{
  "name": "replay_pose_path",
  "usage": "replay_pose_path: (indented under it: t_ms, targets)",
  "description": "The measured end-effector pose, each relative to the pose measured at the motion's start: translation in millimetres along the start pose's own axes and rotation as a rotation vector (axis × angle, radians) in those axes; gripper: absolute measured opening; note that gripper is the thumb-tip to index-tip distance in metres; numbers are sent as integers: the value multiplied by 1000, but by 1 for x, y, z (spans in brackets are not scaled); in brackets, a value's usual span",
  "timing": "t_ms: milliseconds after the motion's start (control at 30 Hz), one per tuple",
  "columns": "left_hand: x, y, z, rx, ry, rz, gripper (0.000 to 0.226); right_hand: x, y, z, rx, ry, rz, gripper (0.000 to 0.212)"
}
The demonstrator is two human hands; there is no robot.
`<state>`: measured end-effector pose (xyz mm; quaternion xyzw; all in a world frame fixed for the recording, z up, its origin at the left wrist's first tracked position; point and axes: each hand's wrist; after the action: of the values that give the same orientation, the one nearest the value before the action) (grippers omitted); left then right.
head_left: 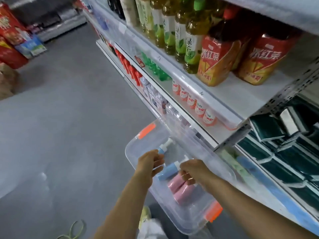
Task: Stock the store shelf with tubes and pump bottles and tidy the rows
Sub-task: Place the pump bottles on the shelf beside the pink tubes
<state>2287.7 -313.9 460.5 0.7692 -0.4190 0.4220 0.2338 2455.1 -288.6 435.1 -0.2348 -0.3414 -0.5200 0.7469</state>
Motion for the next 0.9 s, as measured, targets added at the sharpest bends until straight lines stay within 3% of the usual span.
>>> replay_pose_path:
  t_ms: [133, 233, 300, 367, 433, 500, 567, 633, 767, 900]
  targets:
    - [-51, 2, -17, -131, 39, 25, 9, -44, -17, -11, -139, -113, -134, 6]
    - [-97, 5, -22, -309, 56, 63, 16, -78, -38, -26, -299, -208, -224, 15]
    - [-132, 7, -21, -446, 34, 102, 18, -101, -62, -43, -422, -265, -299, 4]
    - [-167, 5, -19, -548, -1, 125, 19, -127, -83, -65, -454, -321, -384, 12]
    - [-194, 2, -11, -649, 1, 137, 61, -146, -98, -79, -364, -339, -462, 11]
    - [-218, 0, 1, -803, -20, 110, 87, -163, -107, -90, -194, -343, -508, 35]
    - [-240, -3, 16, -1009, -63, 63, 81, -176, -115, -98, -83, -323, -570, 62]
    - [-255, -8, 22, -1205, -100, 14, 65, -189, -122, -103, -5, -296, -604, 74]
    - [-268, -14, 28, -1381, -125, 30, 61, -207, -136, -108, 29, -288, -794, 73]
    - [-273, -13, 31, -1427, -165, 62, 68, -219, -140, -109, 3, -209, -799, 68]
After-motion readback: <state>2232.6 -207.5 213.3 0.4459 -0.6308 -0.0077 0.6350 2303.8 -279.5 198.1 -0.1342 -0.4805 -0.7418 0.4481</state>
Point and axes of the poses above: each hand's wrist, its own x-axis away from the middle knuckle, its own y-axis out of the back of the hand, z = x × y, and after that the axes turned 5 degrees about y, right-handed
